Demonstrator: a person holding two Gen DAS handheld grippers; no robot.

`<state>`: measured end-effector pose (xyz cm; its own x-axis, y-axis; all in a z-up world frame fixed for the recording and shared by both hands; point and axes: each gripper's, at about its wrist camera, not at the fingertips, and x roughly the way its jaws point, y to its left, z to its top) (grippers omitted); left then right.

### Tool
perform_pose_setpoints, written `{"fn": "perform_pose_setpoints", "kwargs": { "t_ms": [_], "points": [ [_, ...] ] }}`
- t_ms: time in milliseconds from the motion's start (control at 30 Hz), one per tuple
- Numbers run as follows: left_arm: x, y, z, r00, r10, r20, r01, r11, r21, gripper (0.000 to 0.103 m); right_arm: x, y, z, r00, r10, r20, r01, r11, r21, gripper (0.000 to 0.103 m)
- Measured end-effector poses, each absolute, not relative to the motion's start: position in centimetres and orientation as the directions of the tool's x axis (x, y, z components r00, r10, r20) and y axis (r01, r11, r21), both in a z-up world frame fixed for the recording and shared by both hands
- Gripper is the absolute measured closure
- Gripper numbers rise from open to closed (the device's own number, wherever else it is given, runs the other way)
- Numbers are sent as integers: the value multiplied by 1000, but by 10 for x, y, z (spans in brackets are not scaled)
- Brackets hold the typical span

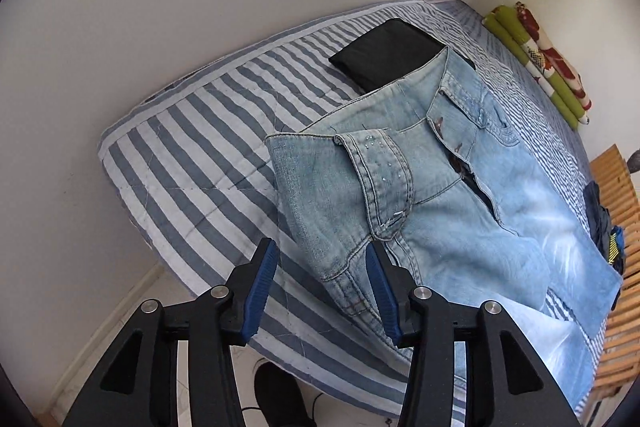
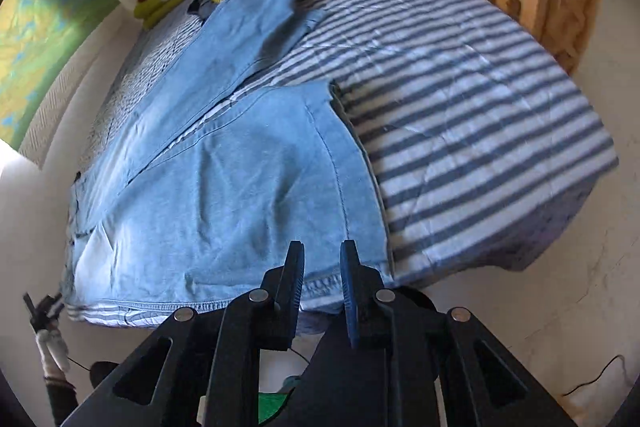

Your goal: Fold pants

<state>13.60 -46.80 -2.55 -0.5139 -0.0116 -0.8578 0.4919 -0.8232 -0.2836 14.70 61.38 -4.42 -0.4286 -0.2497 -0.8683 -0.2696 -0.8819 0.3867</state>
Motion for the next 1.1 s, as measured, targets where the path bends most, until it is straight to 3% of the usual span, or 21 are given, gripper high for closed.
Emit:
{"fn": "perform_pose_setpoints", "kwargs": {
  "t_ms": [167,267,433,600,933,1033,1100],
  "points": [
    [134,-464,-27,-507,-8,-862,494,-822,-283,49,152,626,-67,-448,-300,-842,-317,-827,463,85],
    [138,-462,-23,-512,-8,-859,488,-826,-283,49,150,628,-78,-431,-275,-859,-350,-827,440,82],
    [146,-469,-19,-519,-15,-855,503,-814,-290,48,158,628,-89,-433,-307,-848,-381,-790,480,71],
    [147,-474,-21,-508,-26,-861,512,-813,-278,46,154,627,-86,-442,-236,-865,-387,-820,422,64],
    [129,-466,-34,-503,39,-863,497,-805,-326,44,144,611,-88,-444,-181,-877,-350,-867,356,64],
    [121,-464,-38,-495,34,-868,497,-809,-315,45,149,612,-81,-483,-170,-859,-340,-867,363,64],
    [117,-462,-40,-493,41,-869,491,-812,-316,56,151,613,-77,-476,-165,-864,-341,-871,354,64]
  ]
}}
